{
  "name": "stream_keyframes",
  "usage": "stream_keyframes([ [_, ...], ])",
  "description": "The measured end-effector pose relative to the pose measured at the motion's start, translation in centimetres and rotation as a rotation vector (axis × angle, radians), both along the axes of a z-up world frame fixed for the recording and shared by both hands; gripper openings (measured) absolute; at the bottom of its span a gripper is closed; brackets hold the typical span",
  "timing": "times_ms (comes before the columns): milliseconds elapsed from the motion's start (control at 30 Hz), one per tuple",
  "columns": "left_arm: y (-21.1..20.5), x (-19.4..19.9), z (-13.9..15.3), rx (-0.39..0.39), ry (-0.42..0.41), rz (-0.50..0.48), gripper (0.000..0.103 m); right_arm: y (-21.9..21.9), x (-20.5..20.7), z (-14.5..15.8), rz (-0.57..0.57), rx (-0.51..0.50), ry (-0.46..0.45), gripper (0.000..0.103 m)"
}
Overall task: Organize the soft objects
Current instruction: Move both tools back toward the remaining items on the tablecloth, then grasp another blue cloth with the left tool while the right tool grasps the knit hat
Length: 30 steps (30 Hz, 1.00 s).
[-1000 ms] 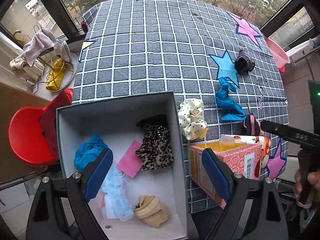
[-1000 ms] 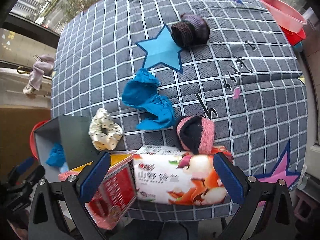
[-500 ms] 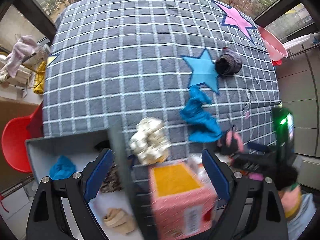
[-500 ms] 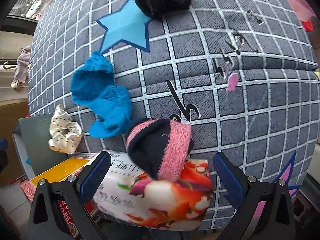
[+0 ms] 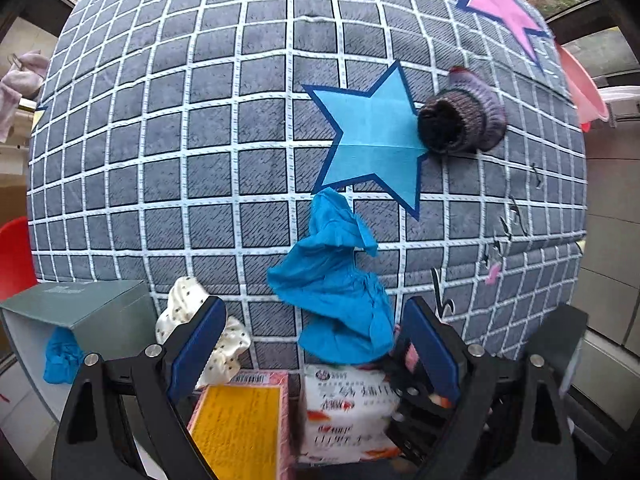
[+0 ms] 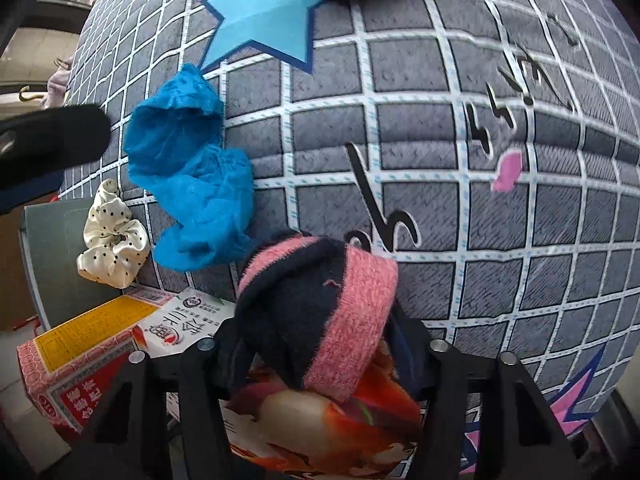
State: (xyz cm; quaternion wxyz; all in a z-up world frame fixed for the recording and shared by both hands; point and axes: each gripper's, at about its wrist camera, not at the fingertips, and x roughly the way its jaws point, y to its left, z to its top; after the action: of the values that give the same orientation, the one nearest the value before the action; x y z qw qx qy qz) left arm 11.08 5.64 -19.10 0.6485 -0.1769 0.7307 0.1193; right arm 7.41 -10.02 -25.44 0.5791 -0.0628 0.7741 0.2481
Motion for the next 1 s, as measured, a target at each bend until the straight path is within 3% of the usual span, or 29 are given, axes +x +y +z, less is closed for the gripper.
stream_keyframes([
  [67, -0.4, 0.5, -0.9, 0.02, 0.019, -0.008, 0.092, -1.0, 0.5, 0.0, -0.019, 0.013, 0.002, 0.042],
  [400, -1.8, 2.4, -6.5, 0.064, 0.115, 0.026, 0.092, -7.1, 3.6, 1.3, -0.148, 0.063, -0.005, 0.042],
  [500, -1.6, 2.5, -7.9, 0.047, 0.147, 0.061, 0.094, -7.7, 3.9, 2.1, -0.167, 0.08, -0.002, 0.042],
  [600, -1.5, 2.4, -8.8, 0.036, 0.158, 0.113, 0.103, -6.8, 5.0, 3.0, -0.185, 0.098, 0.004, 0.042],
  [700, -0.7, 1.8, -9.8, -0.041, 0.175, 0.203, 0.103, -6.8, 5.3, 3.5, -0.195, 0.111, 0.003, 0.042],
  [867, 0.5, 2.4, -10.7, -0.09, 0.245, 0.267, 0.103, -6.4, 5.5, 3.6, -0.202, 0.117, -0.003, 0.042],
  [1000, 0.8, 2.3, -10.9, -0.083, 0.229, 0.266, 0.099, -6.0, 5.3, 3.8, -0.212, 0.118, -0.015, 0.043],
])
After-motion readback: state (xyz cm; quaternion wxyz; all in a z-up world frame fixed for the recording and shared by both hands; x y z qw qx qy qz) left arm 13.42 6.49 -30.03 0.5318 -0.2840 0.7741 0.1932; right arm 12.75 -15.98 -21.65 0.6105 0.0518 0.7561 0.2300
